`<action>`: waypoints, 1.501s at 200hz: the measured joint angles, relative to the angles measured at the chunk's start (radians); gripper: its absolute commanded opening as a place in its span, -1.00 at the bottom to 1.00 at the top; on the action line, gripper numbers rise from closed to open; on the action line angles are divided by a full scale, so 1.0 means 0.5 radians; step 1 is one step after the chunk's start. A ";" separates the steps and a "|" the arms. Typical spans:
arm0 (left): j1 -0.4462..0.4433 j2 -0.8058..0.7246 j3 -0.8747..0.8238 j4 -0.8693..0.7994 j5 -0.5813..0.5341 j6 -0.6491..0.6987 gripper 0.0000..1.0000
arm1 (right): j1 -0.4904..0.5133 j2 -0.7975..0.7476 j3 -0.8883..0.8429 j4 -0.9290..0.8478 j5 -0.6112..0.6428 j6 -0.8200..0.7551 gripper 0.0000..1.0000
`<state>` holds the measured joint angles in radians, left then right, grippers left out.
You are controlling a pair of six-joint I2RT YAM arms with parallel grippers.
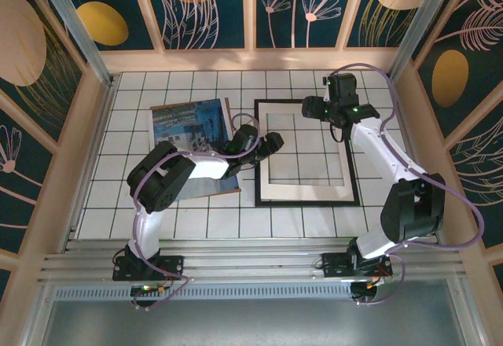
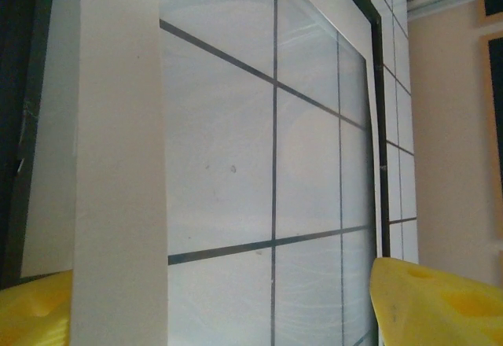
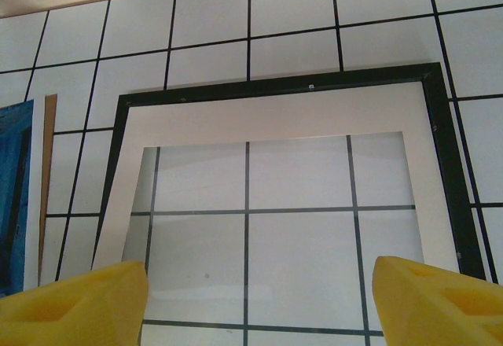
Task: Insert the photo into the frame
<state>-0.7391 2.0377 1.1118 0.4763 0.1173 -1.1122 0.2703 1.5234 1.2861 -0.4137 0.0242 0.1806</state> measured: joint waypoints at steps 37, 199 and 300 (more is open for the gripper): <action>-0.004 -0.047 0.044 -0.170 -0.037 0.149 0.62 | 0.000 0.000 -0.026 0.013 0.000 0.000 0.52; -0.003 -0.381 0.048 -0.658 -0.388 0.587 0.96 | -0.001 -0.059 -0.091 0.061 0.063 0.002 0.54; 1.149 -1.284 -0.748 -0.831 -0.620 0.967 0.93 | 0.997 0.513 -0.084 0.712 0.001 0.233 0.55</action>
<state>-0.1646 1.3956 0.7380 0.0608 -0.1928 -0.6289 0.7689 1.7802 1.2442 -0.0578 0.0246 0.2970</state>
